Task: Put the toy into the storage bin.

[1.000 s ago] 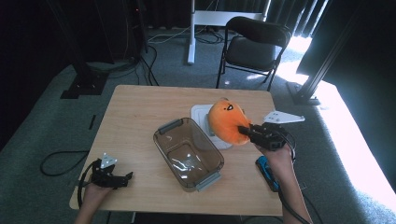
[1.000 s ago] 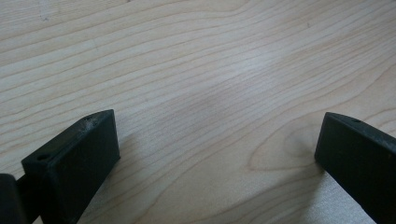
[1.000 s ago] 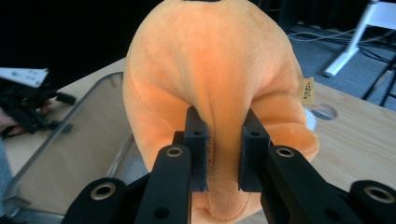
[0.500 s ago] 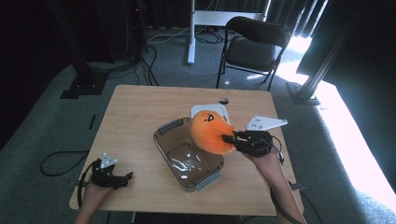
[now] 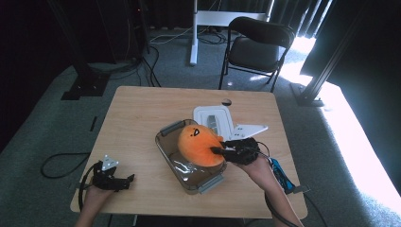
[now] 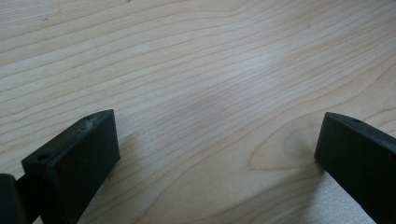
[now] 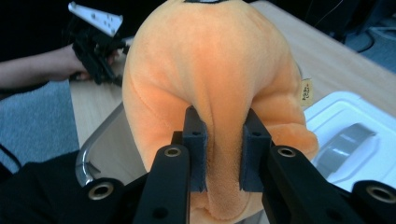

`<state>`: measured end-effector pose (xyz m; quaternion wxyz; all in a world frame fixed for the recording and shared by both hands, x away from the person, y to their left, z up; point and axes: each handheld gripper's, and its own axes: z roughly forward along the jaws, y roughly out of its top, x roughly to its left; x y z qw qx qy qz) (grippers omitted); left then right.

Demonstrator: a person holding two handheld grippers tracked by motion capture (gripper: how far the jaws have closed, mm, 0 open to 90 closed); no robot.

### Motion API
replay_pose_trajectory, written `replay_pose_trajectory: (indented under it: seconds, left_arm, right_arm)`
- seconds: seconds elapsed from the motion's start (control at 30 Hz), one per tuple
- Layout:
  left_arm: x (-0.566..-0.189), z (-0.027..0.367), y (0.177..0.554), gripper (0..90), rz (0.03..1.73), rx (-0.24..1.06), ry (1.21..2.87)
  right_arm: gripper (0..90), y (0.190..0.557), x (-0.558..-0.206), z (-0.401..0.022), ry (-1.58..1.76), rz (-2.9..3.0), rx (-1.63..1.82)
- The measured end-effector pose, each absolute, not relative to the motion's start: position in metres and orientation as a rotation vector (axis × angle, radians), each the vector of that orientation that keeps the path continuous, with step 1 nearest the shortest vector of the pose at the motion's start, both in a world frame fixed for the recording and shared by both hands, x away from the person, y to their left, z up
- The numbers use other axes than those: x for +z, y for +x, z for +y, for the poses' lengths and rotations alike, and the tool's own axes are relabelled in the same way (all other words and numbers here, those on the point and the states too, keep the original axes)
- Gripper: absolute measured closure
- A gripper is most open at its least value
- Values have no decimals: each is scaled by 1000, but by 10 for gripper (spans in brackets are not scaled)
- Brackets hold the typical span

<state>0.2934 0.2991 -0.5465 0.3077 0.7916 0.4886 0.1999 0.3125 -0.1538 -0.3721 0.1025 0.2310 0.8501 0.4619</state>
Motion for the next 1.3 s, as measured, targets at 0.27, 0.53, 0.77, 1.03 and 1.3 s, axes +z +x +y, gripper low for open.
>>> replay_pose_trajectory:
  seconds: [0.27,0.53,0.77,1.03,1.3]
  left_arm:
    - [-547,299,293,2,1291,528,2093]
    - [-546,299,293,2,1290,526,2094]
    - [-546,299,293,2,1290,526,2095]
    - [-547,299,293,2,1290,526,2094]
    - [-547,299,293,2,1291,526,2093]
  right_arm:
    - [764,313,-388,-141,657,2594,1318]
    - [757,315,-400,-134,643,2658,1272]
    - [756,318,-406,-128,639,2700,1232]
    - [754,321,-413,-125,636,2737,1180]
    - [744,325,-418,-120,640,2775,1130]
